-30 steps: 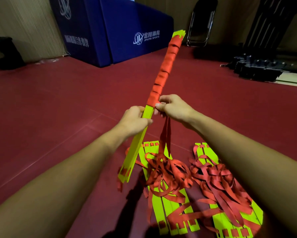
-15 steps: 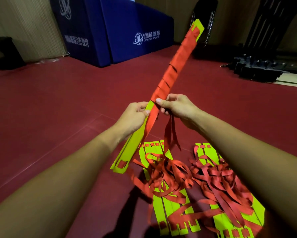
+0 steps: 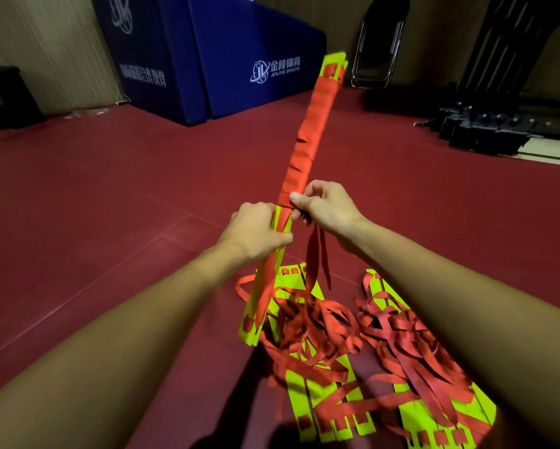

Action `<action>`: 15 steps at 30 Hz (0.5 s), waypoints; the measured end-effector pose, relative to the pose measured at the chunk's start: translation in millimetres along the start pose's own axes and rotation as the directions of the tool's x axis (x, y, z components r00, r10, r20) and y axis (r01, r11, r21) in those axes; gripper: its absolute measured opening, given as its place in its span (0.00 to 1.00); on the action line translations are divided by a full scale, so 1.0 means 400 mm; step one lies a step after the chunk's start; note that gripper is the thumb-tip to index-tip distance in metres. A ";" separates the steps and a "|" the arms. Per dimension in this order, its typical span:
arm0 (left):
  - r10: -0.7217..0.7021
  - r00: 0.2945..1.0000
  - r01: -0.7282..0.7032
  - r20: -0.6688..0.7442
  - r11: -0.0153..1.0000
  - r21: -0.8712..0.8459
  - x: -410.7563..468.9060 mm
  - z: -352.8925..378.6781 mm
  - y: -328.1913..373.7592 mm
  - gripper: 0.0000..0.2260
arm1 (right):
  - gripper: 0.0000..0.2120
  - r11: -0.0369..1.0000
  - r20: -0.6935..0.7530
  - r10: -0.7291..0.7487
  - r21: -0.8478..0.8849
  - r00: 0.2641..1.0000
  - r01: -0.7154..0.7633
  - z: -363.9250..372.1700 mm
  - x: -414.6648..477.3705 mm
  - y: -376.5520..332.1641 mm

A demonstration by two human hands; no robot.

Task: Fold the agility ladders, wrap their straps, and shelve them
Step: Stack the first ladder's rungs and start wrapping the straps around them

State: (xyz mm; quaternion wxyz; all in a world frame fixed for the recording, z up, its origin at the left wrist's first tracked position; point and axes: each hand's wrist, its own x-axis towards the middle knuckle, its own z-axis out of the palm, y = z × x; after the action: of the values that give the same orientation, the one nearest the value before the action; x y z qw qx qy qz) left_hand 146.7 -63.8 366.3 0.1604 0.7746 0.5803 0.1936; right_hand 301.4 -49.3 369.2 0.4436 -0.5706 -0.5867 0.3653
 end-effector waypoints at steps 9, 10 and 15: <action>-0.064 0.986 0.127 0.152 0.884 -0.451 0.012 0.019 -0.021 0.07 | 0.18 0.999 0.259 0.037 0.006 0.965 -0.040 -0.009 -0.013 -0.005; -0.044 0.986 0.121 0.162 0.855 -0.505 0.017 0.022 -0.031 0.12 | 0.17 0.998 0.261 0.046 0.026 0.964 -0.054 -0.010 -0.011 -0.003; -0.047 0.989 0.122 0.139 0.787 -0.605 0.010 0.007 -0.010 0.12 | 0.15 0.994 0.248 0.029 0.095 0.968 -0.054 -0.014 -0.005 -0.004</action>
State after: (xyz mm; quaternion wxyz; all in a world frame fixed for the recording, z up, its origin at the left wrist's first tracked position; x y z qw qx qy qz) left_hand 145.8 -59.1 362.4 0.4442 0.6641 0.5104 0.3179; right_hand 306.1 -51.9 372.3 0.3881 -0.5097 -0.6059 0.4717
